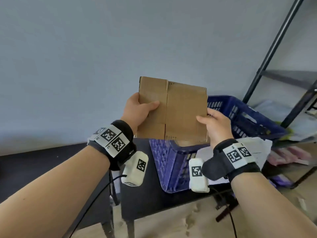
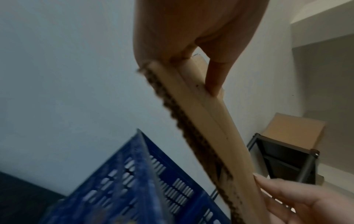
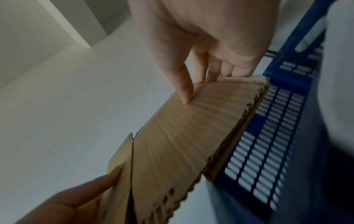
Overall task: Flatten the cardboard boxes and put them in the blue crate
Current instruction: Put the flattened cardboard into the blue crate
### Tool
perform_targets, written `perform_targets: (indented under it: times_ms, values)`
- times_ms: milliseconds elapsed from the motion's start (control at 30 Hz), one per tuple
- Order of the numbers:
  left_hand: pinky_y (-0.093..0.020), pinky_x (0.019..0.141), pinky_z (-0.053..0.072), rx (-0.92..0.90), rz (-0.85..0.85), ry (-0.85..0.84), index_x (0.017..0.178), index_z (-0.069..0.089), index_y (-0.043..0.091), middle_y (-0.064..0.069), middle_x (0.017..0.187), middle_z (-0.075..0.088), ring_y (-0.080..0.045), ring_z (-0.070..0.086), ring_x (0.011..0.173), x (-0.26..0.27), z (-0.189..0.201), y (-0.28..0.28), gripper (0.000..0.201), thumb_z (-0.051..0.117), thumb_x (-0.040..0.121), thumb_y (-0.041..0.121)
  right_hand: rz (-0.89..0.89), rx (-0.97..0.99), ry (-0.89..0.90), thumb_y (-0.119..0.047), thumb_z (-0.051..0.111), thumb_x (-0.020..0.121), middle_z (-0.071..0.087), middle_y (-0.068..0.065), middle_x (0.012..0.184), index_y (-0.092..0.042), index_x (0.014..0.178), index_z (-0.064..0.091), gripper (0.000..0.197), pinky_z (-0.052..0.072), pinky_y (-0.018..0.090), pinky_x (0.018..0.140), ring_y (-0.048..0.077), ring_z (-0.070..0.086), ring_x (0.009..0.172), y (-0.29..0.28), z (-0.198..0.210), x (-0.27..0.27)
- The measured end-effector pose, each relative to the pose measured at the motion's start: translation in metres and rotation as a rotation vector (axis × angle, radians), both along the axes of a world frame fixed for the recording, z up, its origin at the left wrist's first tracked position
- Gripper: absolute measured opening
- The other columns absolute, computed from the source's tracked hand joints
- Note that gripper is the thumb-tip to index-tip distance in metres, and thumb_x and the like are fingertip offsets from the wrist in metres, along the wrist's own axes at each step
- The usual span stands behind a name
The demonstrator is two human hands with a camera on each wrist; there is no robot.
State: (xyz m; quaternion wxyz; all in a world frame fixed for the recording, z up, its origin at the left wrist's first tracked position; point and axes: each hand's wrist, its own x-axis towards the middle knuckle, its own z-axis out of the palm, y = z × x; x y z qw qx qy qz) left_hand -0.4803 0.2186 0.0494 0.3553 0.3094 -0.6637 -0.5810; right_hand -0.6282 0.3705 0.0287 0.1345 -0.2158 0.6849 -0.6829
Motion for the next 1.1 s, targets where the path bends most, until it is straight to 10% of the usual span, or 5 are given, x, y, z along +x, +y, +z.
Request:
perform_targets:
  times_ms: [533,633,800,1000,1100]
  values:
    - [-0.033,0.074,0.057,-0.022,-0.116,-0.444,0.127,0.049,0.011,-0.004,0.120,0.059,-0.019,0.059,0.101,-0.257,-0.014,-0.007,0.059,0.067,0.083,0.044,0.140,0.473,-0.007,-0.010,0.074,0.079,0.069,0.006,0.106,-0.018,0.085,0.065,0.013,0.053,0.042,0.089,0.024,0.064,0.098,0.013,0.011,-0.280]
    - [-0.032,0.066,0.060,0.032,-0.233,-0.671,0.109,0.059,0.013,-0.005,0.101,0.066,-0.017,0.065,0.087,-0.275,-0.036,-0.032,0.047,0.068,0.080,0.049,0.277,0.702,-0.034,-0.028,0.077,0.077,0.068,0.003,0.106,-0.012,0.107,0.065,0.036,0.052,0.032,0.071,0.018,0.064,0.093,-0.012,-0.003,-0.307]
    - [-0.027,0.058,0.054,0.163,-0.346,-0.962,0.098,0.063,0.006,-0.007,0.079,0.067,-0.015,0.061,0.060,-0.297,-0.084,-0.059,0.051,0.073,0.074,0.050,0.356,1.022,0.046,-0.034,0.083,0.069,0.070,0.009,0.104,-0.009,0.109,0.064,0.051,0.056,0.045,0.085,0.027,0.067,0.094,-0.053,-0.046,-0.343]
    - [-0.026,0.055,0.051,0.161,-0.386,-1.226,0.107,0.061,0.001,-0.007,0.086,0.069,-0.016,0.063,0.067,-0.306,-0.136,-0.072,0.061,0.068,0.077,0.054,0.540,1.375,-0.039,-0.038,0.082,0.069,0.061,0.015,0.086,-0.005,0.106,0.049,0.059,0.055,0.039,0.081,0.028,0.065,0.084,-0.081,-0.110,-0.348]
    - [-0.028,0.069,0.054,0.064,-0.410,-1.397,0.099,0.064,0.005,-0.005,0.083,0.067,-0.018,0.063,0.075,-0.312,-0.157,-0.067,0.052,0.064,0.082,0.054,0.610,1.554,0.176,-0.059,0.081,0.059,0.066,0.014,0.112,-0.003,0.126,0.048,0.093,0.053,0.039,0.091,0.027,0.065,0.103,-0.090,-0.135,-0.350]
